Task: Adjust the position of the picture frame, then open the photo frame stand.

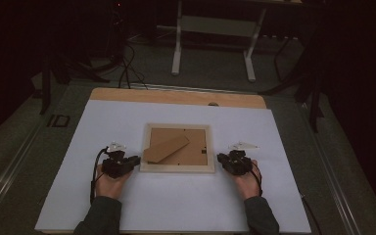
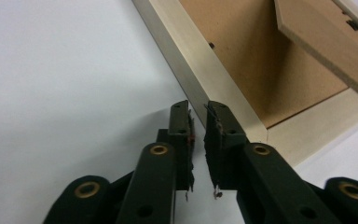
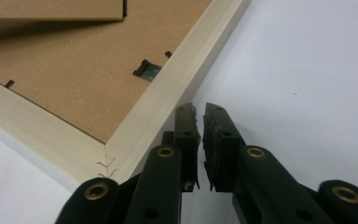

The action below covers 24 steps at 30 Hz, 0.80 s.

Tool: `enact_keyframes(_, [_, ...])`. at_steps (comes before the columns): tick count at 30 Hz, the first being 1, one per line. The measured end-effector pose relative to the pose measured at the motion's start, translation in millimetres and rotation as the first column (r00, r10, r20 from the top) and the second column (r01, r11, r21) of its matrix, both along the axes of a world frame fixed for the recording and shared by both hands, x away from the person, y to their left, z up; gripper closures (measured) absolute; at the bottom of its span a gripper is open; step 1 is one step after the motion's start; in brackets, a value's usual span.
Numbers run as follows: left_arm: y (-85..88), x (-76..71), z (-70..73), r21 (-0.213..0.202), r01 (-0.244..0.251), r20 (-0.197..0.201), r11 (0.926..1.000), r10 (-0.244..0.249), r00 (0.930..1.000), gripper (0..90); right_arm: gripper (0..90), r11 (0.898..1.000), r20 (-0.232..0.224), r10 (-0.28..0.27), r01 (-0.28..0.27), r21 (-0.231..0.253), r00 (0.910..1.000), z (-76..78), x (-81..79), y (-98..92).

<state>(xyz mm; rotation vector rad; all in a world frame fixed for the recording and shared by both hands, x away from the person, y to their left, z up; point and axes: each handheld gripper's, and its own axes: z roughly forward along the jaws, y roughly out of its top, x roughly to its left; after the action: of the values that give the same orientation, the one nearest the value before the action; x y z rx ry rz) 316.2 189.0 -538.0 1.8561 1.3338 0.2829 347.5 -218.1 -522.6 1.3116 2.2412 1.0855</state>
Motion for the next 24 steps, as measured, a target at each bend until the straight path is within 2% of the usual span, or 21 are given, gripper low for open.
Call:
enact_keyframes(3, [1.6,-1.6,4.0,-0.006,-0.02,0.017,0.9998,0.02,0.9996,77.6,80.5,1.0,0.005,-0.002,0.002,0.007,1.0,1.1,0.1,-1.5])
enact_keyframes(4, [3.2,-2.5,7.7,-0.041,-0.036,0.018,0.9985,0.036,0.9992,76.5,78.8,1.0,0.005,-0.004,0.004,0.011,1.0,1.7,0.5,-2.6])
enact_keyframes(10, [7.8,-5.6,16.3,-0.067,-0.056,0.044,0.9962,0.059,0.9973,72.6,74.6,1.0,0.008,0.002,-0.002,0.011,1.0,2.6,0.4,-4.0])
enact_keyframes(16, [13.3,-8.0,22.2,-0.074,-0.074,0.063,0.9945,0.079,0.9949,71.2,72.8,1.0,0.015,0.001,-0.002,0.012,0.9999,4.7,0.2,-5.5])
enact_keyframes(18, [16.6,-9.7,26.8,-0.075,-0.083,0.082,0.9938,0.089,0.9926,69.9,72.5,1.0,0.013,0.0,0.0,0.015,0.9999,4.6,0.5,-6.3])
enact_keyframes(22, [19.7,-10.8,30.8,-0.09,-0.082,0.09,0.9926,0.09,0.9919,66.9,72.5,1.0,0.012,0.0,-0.001,0.018,0.9999,4.8,0.8,-7.2])
enact_keyframes(24, [21.3,-11.6,36.0,-0.093,-0.072,0.106,0.9931,0.082,0.991,64.9,71.9,1.0,0.019,0.0,0.0,0.022,0.9998,6.2,0.6,-8.1])
